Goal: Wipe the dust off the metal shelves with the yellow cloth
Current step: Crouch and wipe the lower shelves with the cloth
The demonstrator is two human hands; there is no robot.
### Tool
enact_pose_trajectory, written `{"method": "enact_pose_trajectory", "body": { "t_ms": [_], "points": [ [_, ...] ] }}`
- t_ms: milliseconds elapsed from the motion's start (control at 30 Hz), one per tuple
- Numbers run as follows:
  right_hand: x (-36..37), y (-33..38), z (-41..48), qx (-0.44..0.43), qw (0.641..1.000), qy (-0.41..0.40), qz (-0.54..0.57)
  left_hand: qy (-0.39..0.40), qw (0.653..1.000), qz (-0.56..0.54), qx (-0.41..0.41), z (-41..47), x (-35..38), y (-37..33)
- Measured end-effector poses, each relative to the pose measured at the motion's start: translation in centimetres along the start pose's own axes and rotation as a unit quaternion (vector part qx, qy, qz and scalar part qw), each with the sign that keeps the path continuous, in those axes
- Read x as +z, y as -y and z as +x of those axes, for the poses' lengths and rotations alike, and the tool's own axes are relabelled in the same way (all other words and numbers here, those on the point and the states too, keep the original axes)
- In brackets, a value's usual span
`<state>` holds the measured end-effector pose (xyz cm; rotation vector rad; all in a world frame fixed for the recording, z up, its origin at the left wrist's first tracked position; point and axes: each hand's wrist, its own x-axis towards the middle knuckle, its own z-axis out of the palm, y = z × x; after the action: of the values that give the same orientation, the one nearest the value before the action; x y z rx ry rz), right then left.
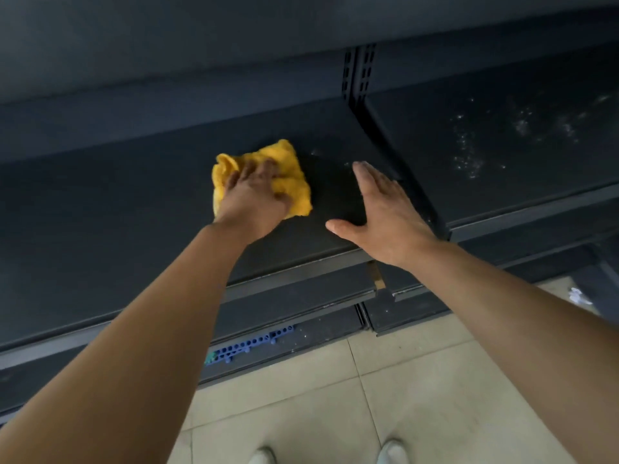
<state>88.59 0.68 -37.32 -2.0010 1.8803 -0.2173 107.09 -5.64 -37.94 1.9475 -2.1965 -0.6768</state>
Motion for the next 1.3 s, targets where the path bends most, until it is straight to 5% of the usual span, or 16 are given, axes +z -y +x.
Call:
{"method": "enact_pose_trajectory", "body": {
  "t_ms": [267, 800, 1300],
  "points": [
    [1.1, 0.0, 1.5, -0.007, 1.0, -0.001, -0.02, -0.051, 0.988, 0.01, -0.146, 4.7, -1.0, -0.4],
    [-1.9, -6.4, -0.2, 0.065, 0.995, -0.026, -0.076, 0.06, 0.986, 0.002, 0.155, 6.3, 4.0, -9.6],
    [-4.2, -7.6, -2.8, -0.024, 0.991, 0.081, -0.105, 0.046, 0.99, 0.005, 0.132, -3.8, 4.8, -8.1]
  ]
}}
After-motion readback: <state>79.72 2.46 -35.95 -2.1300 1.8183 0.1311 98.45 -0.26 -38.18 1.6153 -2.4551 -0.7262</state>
